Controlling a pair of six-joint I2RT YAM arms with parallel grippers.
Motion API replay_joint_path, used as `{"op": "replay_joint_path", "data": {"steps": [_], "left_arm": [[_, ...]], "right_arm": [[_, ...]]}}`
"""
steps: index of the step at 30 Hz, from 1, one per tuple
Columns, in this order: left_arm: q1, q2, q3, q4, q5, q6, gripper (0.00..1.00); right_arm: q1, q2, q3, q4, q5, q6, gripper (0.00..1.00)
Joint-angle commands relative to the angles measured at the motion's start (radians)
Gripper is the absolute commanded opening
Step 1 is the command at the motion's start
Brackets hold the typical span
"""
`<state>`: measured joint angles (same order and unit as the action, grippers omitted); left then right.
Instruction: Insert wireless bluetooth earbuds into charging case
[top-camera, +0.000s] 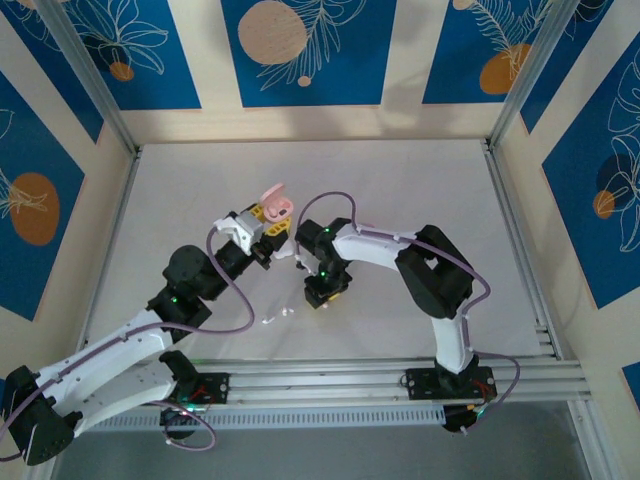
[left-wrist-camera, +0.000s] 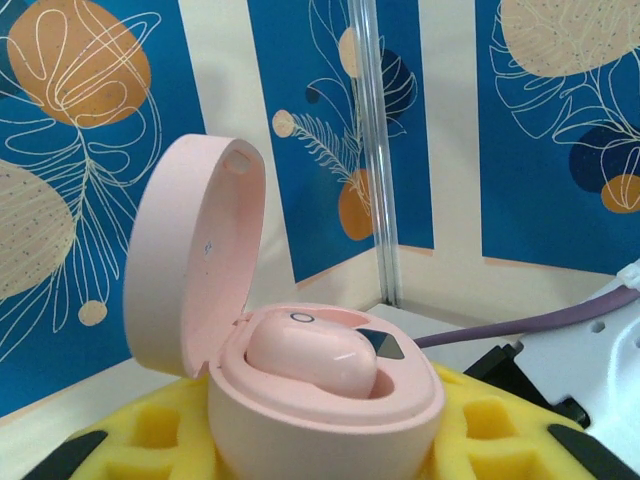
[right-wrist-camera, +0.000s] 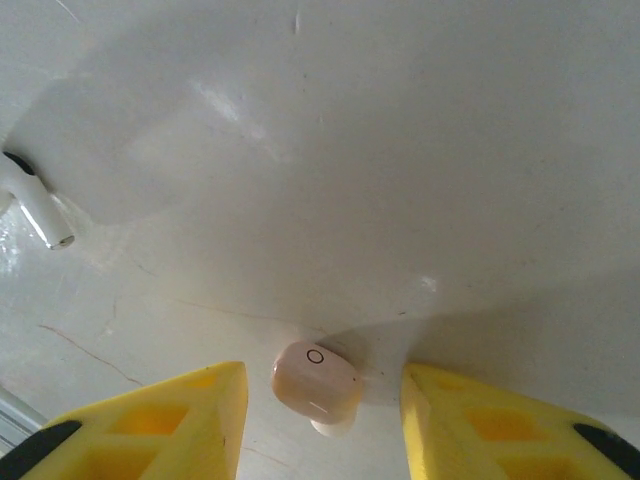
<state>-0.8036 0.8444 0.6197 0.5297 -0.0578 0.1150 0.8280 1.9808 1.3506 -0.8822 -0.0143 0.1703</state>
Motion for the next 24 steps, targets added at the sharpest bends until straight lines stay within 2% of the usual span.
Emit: {"op": "replay_joint_path", "data": {"steps": [1, 12, 18, 24], "left_arm": [[-0.01, -0.005, 0.012, 0.005, -0.008, 0.012, 0.23], [-0.009, 0.003, 0.016, 0.006, -0.004, 0.004, 0.23], [-0.009, 0.015, 0.017, 0.012, 0.0, -0.002, 0.23], [-0.01, 0.031, 0.015, 0.021, 0.005, -0.012, 0.23]], "right_arm": [[0.016, 0.024, 0.034, -0.03, 0.003, -0.018, 0.45], [0.007, 0.025, 0.04, -0.024, 0.087, 0.039, 0.32], [-0.051, -0.032, -0.015, 0.001, 0.105, 0.12, 0.3], [-0.127, -0.082, -0.093, 0.026, 0.068, 0.201, 0.3]]}}
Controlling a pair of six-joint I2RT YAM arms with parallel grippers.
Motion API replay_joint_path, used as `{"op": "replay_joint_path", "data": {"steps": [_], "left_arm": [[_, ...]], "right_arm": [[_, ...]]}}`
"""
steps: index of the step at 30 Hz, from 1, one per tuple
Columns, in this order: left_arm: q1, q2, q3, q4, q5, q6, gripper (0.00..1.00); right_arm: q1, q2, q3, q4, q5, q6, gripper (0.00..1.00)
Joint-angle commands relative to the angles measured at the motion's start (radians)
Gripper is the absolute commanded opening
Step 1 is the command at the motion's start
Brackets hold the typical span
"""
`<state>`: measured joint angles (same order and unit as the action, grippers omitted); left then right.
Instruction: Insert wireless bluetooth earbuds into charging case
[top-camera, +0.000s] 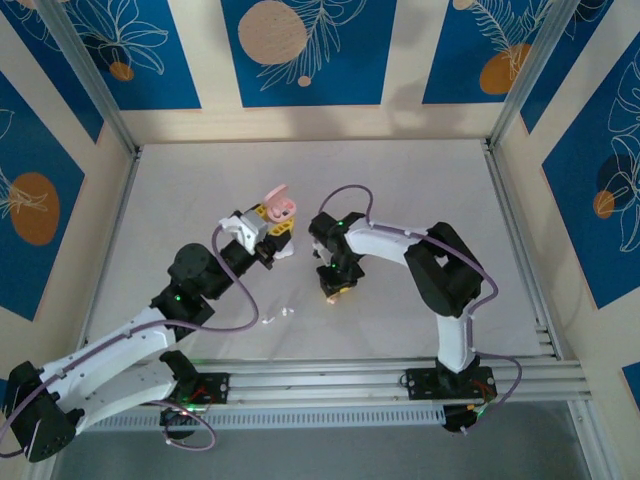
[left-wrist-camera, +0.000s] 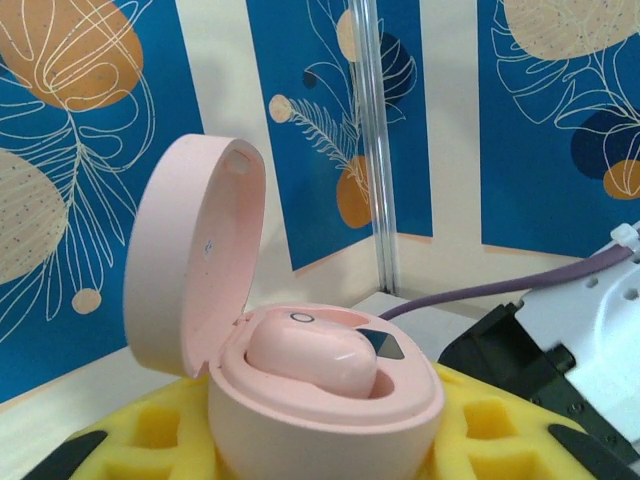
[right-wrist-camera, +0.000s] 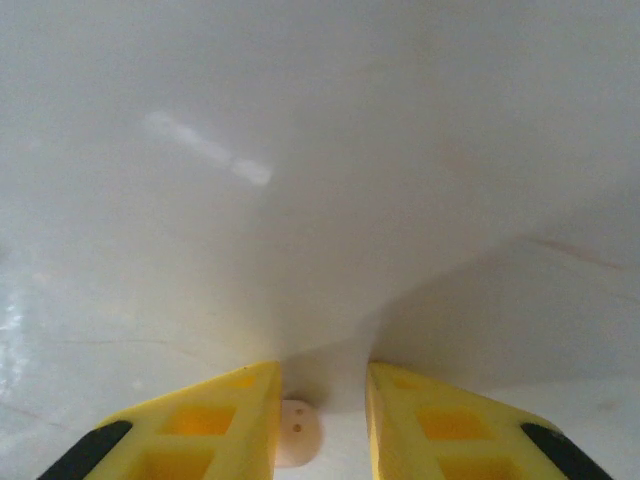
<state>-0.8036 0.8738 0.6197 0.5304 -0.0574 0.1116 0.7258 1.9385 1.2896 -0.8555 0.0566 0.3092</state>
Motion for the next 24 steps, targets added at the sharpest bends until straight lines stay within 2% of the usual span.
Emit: {"op": "replay_joint_path", "data": {"steps": [1, 6, 13, 20, 24], "left_arm": [[-0.01, 0.001, 0.015, 0.02, 0.005, -0.01, 0.23], [-0.009, 0.004, 0.017, 0.021, 0.004, -0.012, 0.23], [-0.01, 0.0, 0.015, 0.017, 0.005, -0.012, 0.23], [-0.01, -0.01, 0.002, 0.02, 0.001, -0.007, 0.24], [-0.01, -0.015, -0.003, 0.022, -0.001, -0.008, 0.24]], "right_arm": [[-0.032, -0.041, -0.037, 0.001, -0.011, 0.064, 0.3], [-0.041, -0.063, -0.057, 0.031, -0.09, 0.09, 0.33], [-0.06, -0.153, -0.115, 0.097, -0.154, 0.254, 0.43], [-0.075, -0.251, -0.244, 0.214, -0.213, 0.418, 0.46], [-0.076, -0.249, -0.296, 0.258, -0.261, 0.47, 0.45]]}}
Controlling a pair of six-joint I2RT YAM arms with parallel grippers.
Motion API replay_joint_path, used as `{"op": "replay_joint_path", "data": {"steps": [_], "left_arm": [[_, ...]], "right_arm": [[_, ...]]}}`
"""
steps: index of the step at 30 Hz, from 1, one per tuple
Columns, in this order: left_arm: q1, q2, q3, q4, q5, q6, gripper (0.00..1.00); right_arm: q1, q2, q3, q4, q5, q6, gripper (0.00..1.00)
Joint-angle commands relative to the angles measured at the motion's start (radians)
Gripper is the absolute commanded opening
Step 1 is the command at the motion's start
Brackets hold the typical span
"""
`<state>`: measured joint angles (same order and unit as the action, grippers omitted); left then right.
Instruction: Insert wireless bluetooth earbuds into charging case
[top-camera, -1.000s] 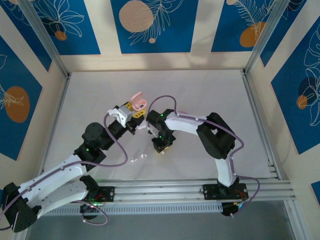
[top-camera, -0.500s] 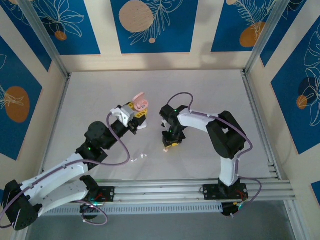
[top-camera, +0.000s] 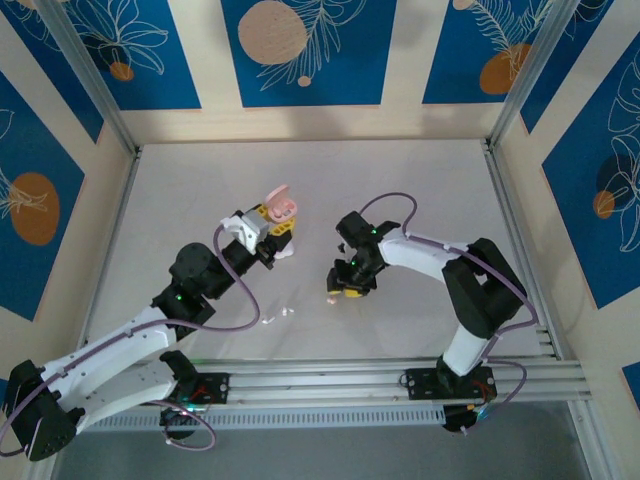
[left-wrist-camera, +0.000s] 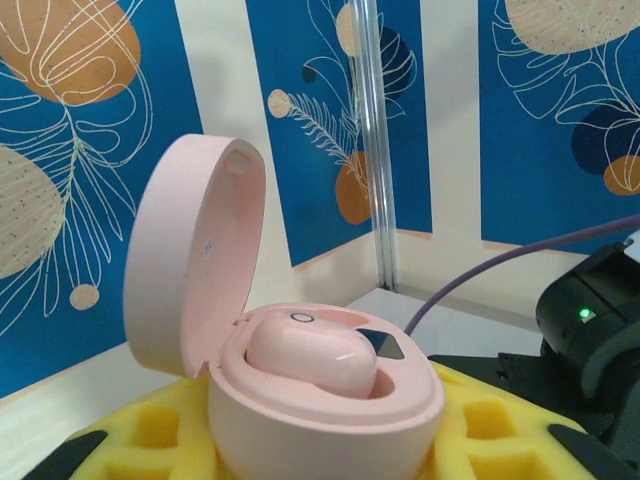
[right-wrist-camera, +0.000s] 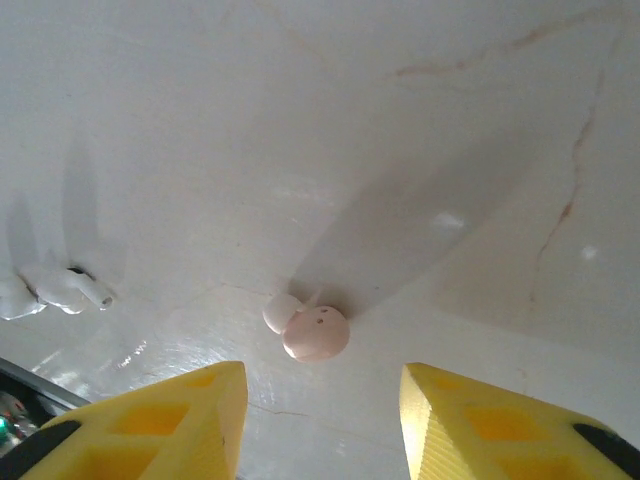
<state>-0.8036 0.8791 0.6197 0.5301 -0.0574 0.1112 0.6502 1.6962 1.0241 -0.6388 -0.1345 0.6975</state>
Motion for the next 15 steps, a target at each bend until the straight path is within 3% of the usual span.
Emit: {"op": "replay_joint_path", "data": {"steps": [1, 15], "left_arm": [[-0.011, -0.02, -0.004, 0.022, -0.001, -0.007, 0.24], [-0.01, -0.017, -0.002, 0.024, 0.004, -0.012, 0.24]], "right_arm": [[0.0, -0.003, -0.038, 0.047, -0.077, 0.09, 0.44], [0.009, 0.053, -0.048, 0.097, -0.098, 0.114, 0.39]]}}
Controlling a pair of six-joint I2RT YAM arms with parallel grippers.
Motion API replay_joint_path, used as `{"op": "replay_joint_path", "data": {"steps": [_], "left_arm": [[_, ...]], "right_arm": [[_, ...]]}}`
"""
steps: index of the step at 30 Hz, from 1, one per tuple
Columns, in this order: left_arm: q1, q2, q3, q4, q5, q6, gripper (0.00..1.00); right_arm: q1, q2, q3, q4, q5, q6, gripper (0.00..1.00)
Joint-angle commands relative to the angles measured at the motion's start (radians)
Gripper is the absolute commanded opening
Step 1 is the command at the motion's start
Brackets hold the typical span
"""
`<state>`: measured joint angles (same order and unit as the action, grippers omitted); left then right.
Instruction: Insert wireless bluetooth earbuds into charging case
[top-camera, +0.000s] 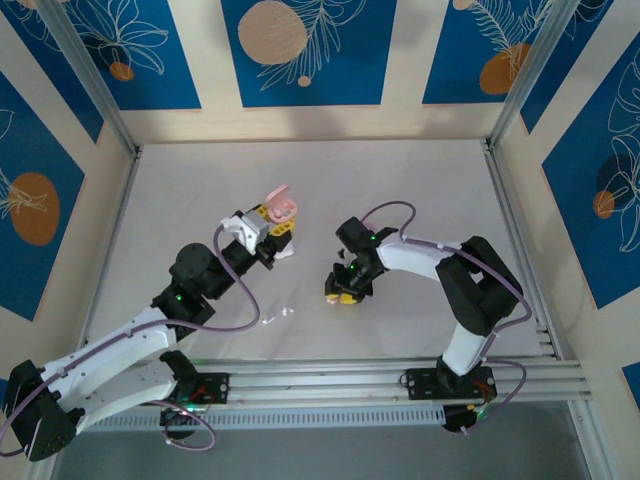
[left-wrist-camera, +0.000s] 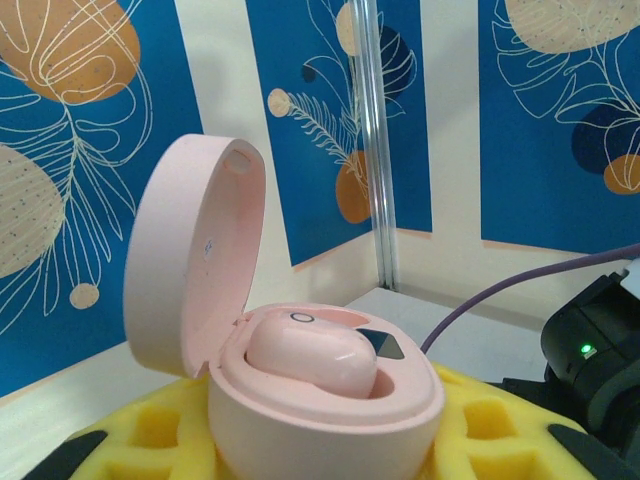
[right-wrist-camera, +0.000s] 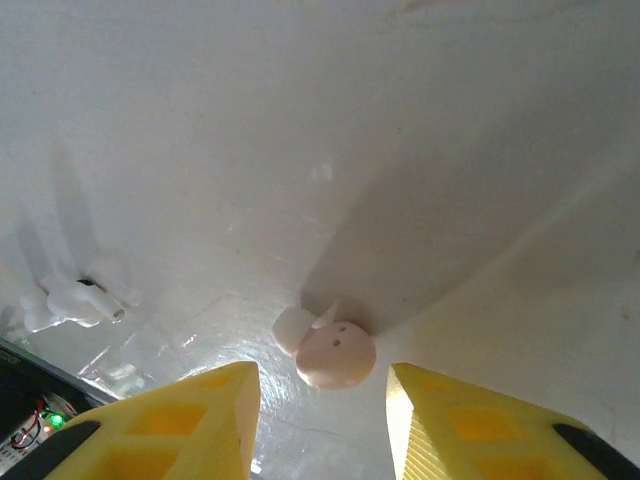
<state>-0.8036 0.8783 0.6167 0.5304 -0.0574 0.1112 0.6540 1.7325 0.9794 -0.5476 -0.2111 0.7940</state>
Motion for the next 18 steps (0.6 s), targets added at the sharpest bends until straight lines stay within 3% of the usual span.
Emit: {"op": "replay_joint_path", "data": {"steps": [1, 18], "left_arm": [[-0.009, -0.015, 0.003, 0.022, 0.005, -0.011, 0.24], [-0.009, 0.007, 0.015, 0.026, 0.008, -0.013, 0.24]], "right_arm": [[0.006, 0.019, -0.004, 0.009, -0.023, 0.018, 0.39], [0.031, 0.046, 0.039, 0.033, -0.007, -0.031, 0.32]]}}
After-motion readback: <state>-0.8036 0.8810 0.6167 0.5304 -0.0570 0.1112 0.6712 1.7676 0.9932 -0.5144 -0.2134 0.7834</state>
